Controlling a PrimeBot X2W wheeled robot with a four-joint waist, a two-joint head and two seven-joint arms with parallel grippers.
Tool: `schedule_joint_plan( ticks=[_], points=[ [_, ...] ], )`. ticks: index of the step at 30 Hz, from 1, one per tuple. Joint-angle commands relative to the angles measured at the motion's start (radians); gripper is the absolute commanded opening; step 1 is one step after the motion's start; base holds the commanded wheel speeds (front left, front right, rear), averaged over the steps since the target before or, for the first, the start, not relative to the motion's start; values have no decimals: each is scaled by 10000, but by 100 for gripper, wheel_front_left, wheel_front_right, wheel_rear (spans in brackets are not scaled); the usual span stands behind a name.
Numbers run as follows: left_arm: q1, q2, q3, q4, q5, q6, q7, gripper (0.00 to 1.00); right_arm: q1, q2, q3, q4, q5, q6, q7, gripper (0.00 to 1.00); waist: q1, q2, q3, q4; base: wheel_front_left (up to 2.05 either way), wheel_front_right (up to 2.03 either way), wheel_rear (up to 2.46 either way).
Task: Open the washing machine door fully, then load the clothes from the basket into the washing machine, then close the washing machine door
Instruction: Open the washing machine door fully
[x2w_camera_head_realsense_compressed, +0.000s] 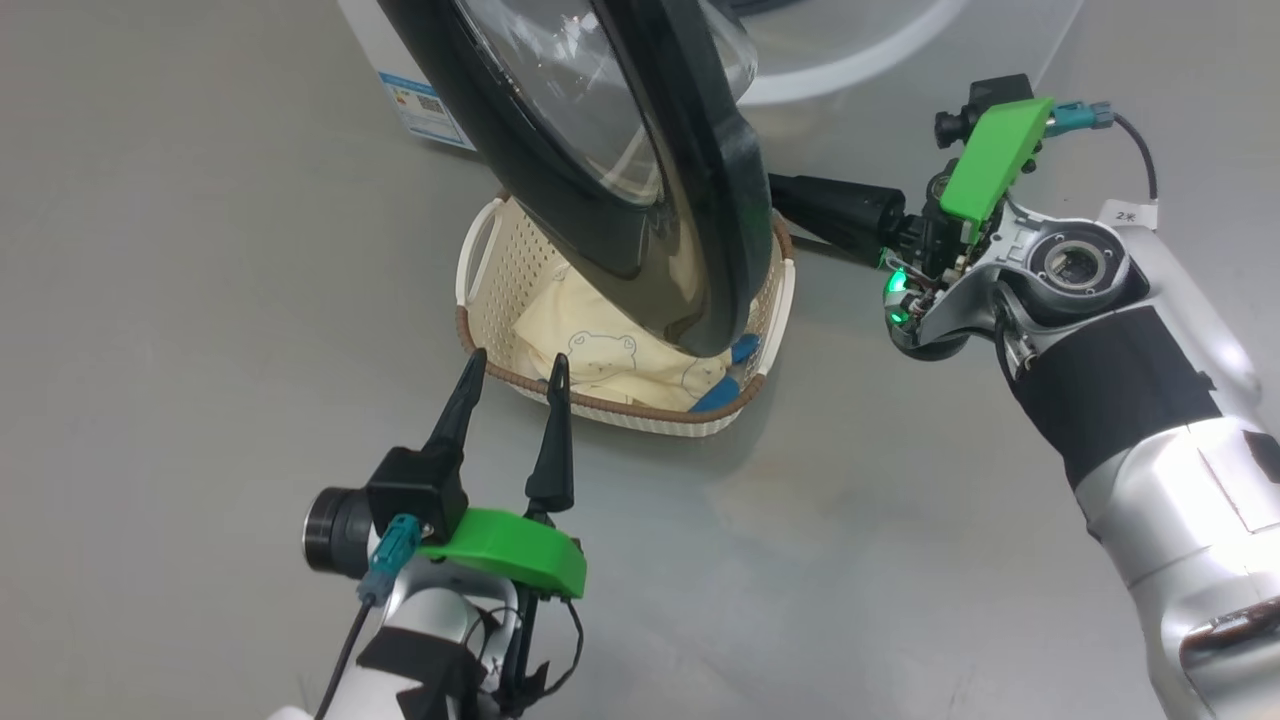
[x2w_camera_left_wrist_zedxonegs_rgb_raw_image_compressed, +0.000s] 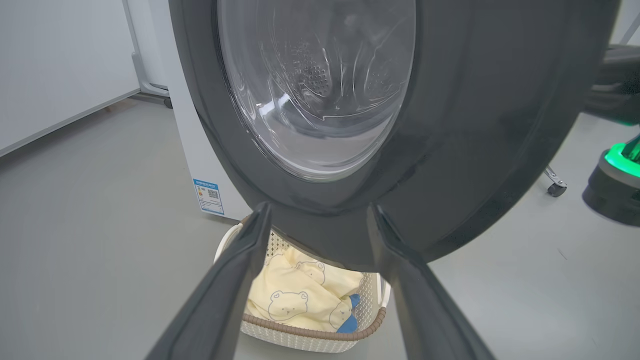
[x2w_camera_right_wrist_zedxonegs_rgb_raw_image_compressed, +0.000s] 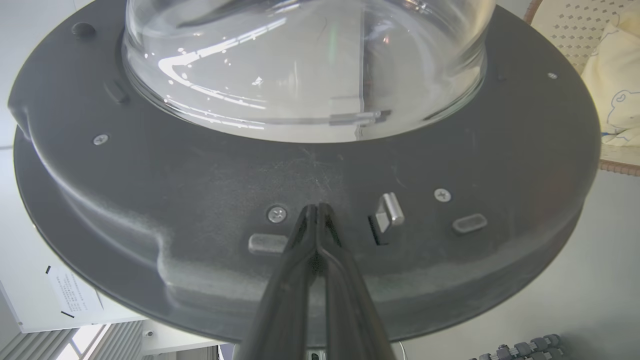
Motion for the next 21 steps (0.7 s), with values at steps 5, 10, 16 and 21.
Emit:
schedule_joint_plan(
  ticks=[5,10,16,21],
  points=[
    [-2,144,354,-234,147,-42,-111,100,198,313,667,-847,500,40,98,0,1,0,-59,48,0,0,0],
    [33,144,345,-240,149,-34,-111,100,374,314,1252,-1202,907,40,-13,0,1,0,-105,79,0,0,0],
    [68,144,342,-242,147,-27,-111,100,607,315,1922,-1613,1229,40,-149,0,1,0,-160,143,0,0,0],
    [103,144,354,-238,145,-15,-111,100,687,315,2227,-1768,1393,40,-264,0,1,0,-196,183,0,0,0]
  ],
)
